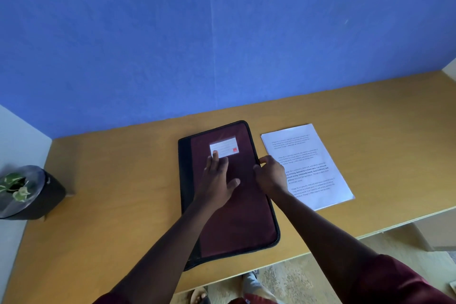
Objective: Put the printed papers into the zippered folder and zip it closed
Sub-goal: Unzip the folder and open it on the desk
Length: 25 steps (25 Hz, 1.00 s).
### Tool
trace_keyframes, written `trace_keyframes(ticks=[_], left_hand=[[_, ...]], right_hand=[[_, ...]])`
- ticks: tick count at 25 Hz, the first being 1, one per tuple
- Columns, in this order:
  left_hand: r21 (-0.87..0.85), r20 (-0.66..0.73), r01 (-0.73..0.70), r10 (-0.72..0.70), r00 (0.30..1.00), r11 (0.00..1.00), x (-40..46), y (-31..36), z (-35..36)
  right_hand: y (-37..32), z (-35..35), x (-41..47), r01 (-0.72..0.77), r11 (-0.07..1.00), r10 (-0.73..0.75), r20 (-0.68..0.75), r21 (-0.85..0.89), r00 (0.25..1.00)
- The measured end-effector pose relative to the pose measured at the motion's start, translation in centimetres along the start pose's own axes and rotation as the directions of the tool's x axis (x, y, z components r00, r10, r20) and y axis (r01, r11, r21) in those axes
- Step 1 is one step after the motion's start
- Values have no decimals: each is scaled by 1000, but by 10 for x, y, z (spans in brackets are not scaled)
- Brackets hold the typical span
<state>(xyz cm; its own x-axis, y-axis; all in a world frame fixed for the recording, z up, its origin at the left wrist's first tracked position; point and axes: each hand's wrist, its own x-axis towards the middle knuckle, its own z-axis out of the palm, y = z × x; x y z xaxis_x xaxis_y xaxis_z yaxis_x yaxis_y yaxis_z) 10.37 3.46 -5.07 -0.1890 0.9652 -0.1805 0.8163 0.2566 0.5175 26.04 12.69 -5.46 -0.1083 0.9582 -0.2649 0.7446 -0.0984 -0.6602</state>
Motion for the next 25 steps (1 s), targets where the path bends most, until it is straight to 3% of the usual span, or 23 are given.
trace_keyframes(ticks=[8,19,25], left_hand=[[-101,-100,-98,88,991,990,-1,41,-39],[-178,-220,-126,86,972,976,-30,28,-88],[-69,-238,-66,48,970,995,-46,26,-127]], right_hand=[[-47,-19,-7,134,974,-134,-8,182,991],[-108,-13,-40,255,859,-307,49,445,950],[-137,5,-55,309,821,-388,72,480,919]])
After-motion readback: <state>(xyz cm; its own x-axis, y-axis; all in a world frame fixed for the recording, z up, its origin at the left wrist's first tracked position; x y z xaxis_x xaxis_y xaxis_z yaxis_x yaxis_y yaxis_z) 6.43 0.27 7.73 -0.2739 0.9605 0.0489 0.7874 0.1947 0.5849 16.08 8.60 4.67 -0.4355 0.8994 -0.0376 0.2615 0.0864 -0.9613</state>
